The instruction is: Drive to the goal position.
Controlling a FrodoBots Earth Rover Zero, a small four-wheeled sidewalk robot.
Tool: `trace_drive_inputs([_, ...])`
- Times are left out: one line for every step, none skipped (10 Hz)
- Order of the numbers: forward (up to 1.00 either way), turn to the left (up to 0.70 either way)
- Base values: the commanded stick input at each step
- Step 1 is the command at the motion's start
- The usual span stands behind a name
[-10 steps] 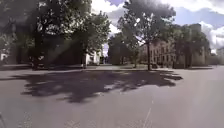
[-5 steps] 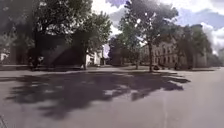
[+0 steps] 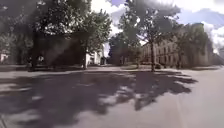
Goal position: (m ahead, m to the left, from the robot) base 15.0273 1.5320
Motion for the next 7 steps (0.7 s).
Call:
trace_drive_inputs([0.85, 0.01])
trace_drive_inputs([0.85, 0.01])
trace_drive_inputs([0.85, 0.01])
trace_drive_inputs([0.85, 0.01])
trace_drive_inputs([0.85, 0.01])
trace_drive_inputs([0.85, 0.01])
trace_drive_inputs([0.85, 0.01])
